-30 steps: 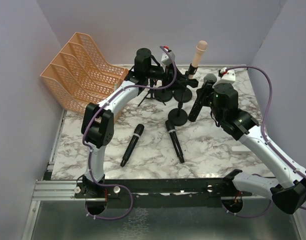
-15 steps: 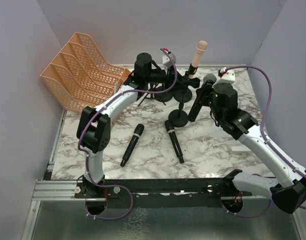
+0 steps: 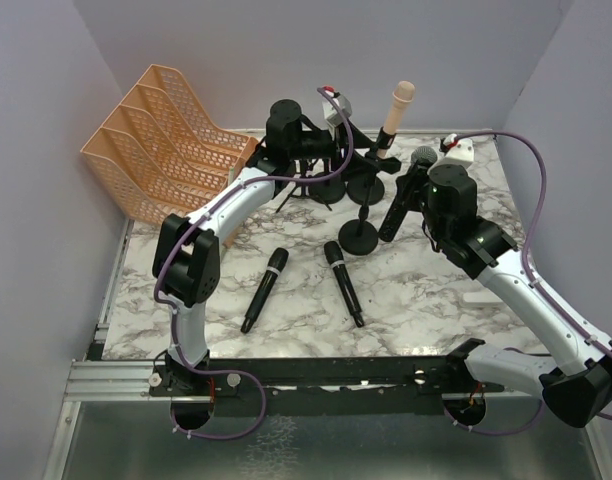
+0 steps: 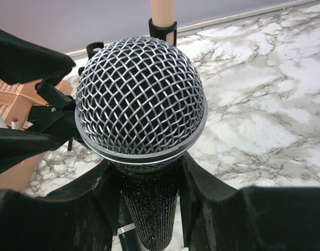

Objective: Attach the microphones to the stand

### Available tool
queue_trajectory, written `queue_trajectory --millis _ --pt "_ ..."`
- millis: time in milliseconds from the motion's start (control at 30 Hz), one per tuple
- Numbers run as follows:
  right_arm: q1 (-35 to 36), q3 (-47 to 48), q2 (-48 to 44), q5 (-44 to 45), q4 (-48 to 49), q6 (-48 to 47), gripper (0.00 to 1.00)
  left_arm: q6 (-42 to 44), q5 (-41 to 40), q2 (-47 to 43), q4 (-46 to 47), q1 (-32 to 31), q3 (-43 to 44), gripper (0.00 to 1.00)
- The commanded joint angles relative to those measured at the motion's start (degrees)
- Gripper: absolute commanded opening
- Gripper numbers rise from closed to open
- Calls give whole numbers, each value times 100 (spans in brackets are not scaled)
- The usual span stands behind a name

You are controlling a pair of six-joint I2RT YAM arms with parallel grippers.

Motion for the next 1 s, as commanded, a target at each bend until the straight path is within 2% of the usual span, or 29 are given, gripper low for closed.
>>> queue_trajectory --millis 0,233,367,500,567,800,967 --pt "-62 -52 -102 253 26 -22 9 150 257 81 263 -26 272 78" --pt "-211 -81 -136 304 -41 -23 9 266 1122 159 341 -25 290 79" --pt "-272 -90 -182 304 -68 -22 9 179 1133 275 349 -26 398 79" --pt "-318 -110 -228 304 -87 -22 9 123 1022 319 358 -26 409 75" --pt "-336 -112 -241 304 -95 -22 9 123 984 315 365 -26 384 69" --pt "-391 -71 -239 467 18 -120 8 113 925 256 376 -26 260 41" --pt "-393 241 -68 962 233 -463 7 115 845 213 380 -26 164 14"
